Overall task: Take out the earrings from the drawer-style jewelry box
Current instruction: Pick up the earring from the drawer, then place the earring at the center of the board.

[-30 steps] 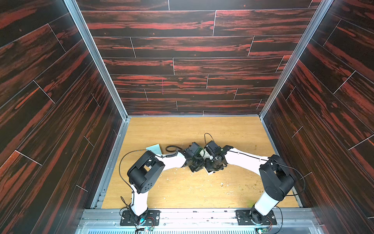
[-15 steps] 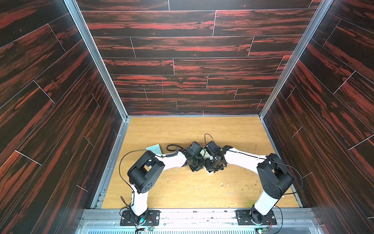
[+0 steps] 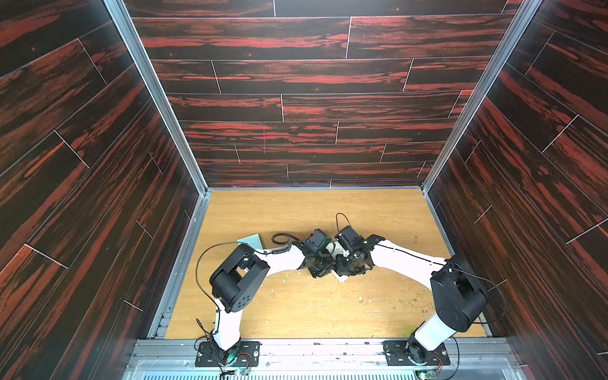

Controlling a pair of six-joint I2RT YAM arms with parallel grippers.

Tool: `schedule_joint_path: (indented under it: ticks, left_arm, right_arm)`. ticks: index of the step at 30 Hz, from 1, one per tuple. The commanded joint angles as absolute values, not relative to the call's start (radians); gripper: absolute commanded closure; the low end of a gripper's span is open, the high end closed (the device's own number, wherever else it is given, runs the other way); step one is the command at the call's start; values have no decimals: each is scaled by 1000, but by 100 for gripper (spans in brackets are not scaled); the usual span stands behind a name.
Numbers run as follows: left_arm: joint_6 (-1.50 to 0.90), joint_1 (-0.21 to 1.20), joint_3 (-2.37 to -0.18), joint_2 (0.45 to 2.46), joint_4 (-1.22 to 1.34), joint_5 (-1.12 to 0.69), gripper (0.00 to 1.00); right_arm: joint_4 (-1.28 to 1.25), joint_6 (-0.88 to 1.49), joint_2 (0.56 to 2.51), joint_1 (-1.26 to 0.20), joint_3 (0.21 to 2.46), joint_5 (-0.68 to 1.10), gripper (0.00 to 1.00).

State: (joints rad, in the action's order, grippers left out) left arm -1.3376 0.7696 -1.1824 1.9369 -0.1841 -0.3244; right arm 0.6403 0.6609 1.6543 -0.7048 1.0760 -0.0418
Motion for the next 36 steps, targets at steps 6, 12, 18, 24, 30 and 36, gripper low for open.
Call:
schedule_joint_path:
  ticks: [6, 12, 18, 24, 30, 36]
  left_arm:
    - [-1312, 772, -1207, 1944, -229, -320, 76]
    - [-1308, 772, -1203, 1939, -231, -312, 76]
    - [-1308, 773, -1202, 1937, -227, -307, 76]
    - [-1300, 776, -1211, 1927, -228, -301, 76]
    - [-1287, 779, -1219, 1912, -234, -296, 74]
    - [-1274, 781, -1225, 1909, -233, -298, 72]
  right_arm:
    - [668, 678, 1625, -701, 1088, -26, 93]
    - [667, 688, 1608, -693, 1079, -18, 93]
    - [677, 689, 1587, -688, 1074, -21, 93]
    - [707, 692, 1518, -686, 1017, -34, 93]
    - [753, 705, 1375, -675, 865, -44, 93]
    - [770, 730, 1286, -653, 727, -36, 92]
